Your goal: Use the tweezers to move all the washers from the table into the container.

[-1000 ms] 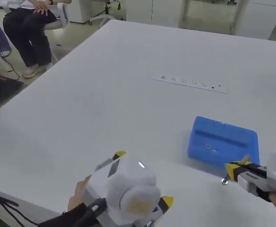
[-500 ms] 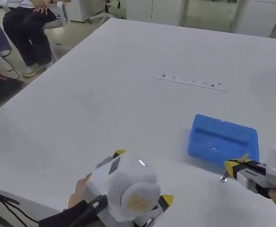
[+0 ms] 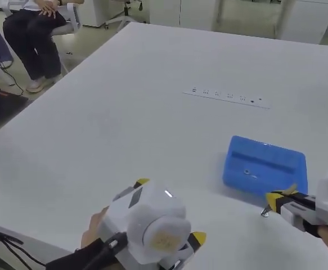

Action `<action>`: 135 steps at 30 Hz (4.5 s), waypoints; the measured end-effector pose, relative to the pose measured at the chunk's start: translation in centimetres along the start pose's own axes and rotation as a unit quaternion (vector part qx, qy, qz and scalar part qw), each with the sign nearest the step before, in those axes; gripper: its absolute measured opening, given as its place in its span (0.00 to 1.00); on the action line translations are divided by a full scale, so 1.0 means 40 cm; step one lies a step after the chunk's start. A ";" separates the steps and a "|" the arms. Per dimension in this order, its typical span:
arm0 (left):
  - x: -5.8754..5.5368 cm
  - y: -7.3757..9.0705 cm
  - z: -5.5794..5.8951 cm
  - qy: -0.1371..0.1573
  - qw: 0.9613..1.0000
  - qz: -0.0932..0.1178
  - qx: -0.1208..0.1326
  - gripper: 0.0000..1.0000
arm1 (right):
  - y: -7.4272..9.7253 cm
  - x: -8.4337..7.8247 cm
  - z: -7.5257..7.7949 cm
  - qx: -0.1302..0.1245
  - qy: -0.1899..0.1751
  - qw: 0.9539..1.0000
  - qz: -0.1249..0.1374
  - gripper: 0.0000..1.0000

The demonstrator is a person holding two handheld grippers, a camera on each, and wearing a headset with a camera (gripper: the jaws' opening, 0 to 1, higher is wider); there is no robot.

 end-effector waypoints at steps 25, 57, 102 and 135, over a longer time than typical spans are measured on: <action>-0.001 0.001 0.004 -0.003 1.000 -0.004 -0.003 0.83 | 0.030 0.048 0.027 -0.001 0.026 0.999 0.020 0.02; -0.011 -0.006 0.002 0.004 1.000 -0.021 -0.005 0.83 | -0.081 0.104 0.106 -0.054 0.039 0.997 0.030 0.02; 0.129 0.013 0.040 -0.018 0.989 0.081 -0.125 0.24 | 0.113 0.106 -0.068 0.081 0.200 0.976 0.011 0.03; 0.217 -0.056 0.185 -0.285 0.879 0.093 -0.370 0.00 | 0.098 -0.027 -0.156 0.199 0.365 0.902 -0.116 0.03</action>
Point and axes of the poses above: the centre of the closed fingertips' face, and the gripper's own axes: y roughly backward along the fingers, z roughly to its right, x roughly out of its top, the point moved 9 cm from there along y, roughly backward along the fingers, and after that the axes turned 4 degrees about z, right-handed, at the moved point
